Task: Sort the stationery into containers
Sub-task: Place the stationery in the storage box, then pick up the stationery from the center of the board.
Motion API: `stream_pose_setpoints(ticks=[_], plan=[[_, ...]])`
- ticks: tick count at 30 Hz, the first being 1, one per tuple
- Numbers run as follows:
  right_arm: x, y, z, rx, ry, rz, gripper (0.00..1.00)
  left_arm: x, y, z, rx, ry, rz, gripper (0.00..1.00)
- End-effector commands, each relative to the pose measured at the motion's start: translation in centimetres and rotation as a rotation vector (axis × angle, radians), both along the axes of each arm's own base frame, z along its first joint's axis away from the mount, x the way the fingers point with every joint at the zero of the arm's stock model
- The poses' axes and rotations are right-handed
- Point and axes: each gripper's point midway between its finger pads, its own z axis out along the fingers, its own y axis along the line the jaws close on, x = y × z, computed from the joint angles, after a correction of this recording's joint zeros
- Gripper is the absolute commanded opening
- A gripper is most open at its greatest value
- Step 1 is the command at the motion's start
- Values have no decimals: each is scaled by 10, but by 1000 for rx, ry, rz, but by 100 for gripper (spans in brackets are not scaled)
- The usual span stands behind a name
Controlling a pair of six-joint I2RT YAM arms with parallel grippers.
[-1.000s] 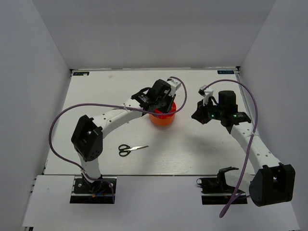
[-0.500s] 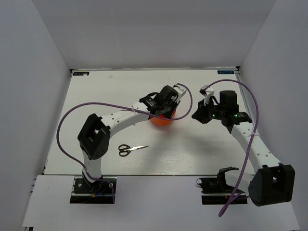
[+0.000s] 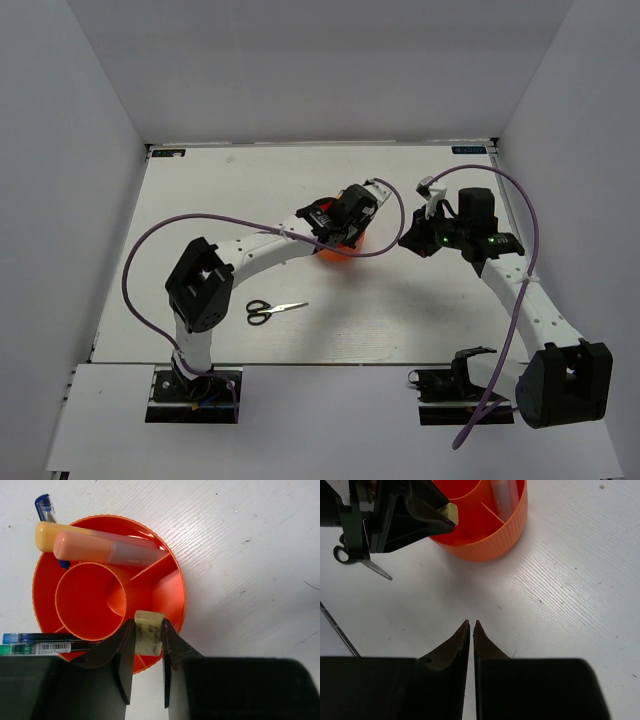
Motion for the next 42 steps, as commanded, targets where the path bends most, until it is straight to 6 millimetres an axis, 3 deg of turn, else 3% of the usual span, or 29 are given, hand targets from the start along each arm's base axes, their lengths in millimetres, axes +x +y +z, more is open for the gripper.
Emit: stream_pose_setpoints(ticks=[1, 7, 17, 24, 26, 27, 30, 31, 32, 33, 34, 35, 36, 37, 38, 39, 40, 41, 42], plan=[[1, 2, 10, 33, -35, 9, 9, 9, -4, 16, 17, -80, 5, 24], [1, 2, 10, 40, -33, 10, 9, 10, -2, 9, 33, -86, 18, 28], [1, 0, 13, 50, -34, 7, 9, 11, 3, 7, 49, -106, 42, 49], [0, -1, 14, 58, -28, 1, 9, 11, 4, 10, 43, -107, 44, 49], [0, -1, 14, 61, -32, 3, 9, 4, 2, 10, 34, -100, 37, 42], [1, -2, 15, 65, -33, 1, 9, 0, 2, 21, 8, -113, 37, 24], [0, -2, 15, 66, -35, 0, 12, -16, 11, 27, -22, -108, 47, 4], [-1, -2, 15, 67, -30, 0, 27, -19, 17, 29, -26, -111, 67, 1], [1, -4, 16, 65, -36, -6, 38, -32, 35, 31, -65, -95, 121, 0], [1, -3, 16, 67, -35, -4, 48, -32, 47, 30, -73, -87, 157, 0], [1, -4, 16, 64, -34, -6, 69, -34, 58, 29, -82, -77, 195, 0], [1, -4, 16, 64, -35, -4, 75, -37, 80, 41, -195, -47, 321, 6], [1, -4, 15, 62, -30, -3, 80, -40, 114, 21, -156, 18, 409, 16], [2, -4, 17, 64, -33, -5, 80, -42, 132, 27, -199, 34, 473, 25], [1, -3, 14, 63, -16, 0, 82, -36, 172, 16, -313, 112, 680, 28], [1, -3, 15, 62, -19, 4, 78, -39, 193, 16, -358, 130, 753, 28], [1, -3, 15, 64, -18, 6, 70, -49, 211, -6, -387, 184, 858, 33], [0, -2, 17, 66, -18, 8, 38, -45, 256, -20, -471, 217, 1042, 43], [0, -3, 16, 68, -12, 0, 23, -47, 272, -22, -534, 222, 1123, 48]])
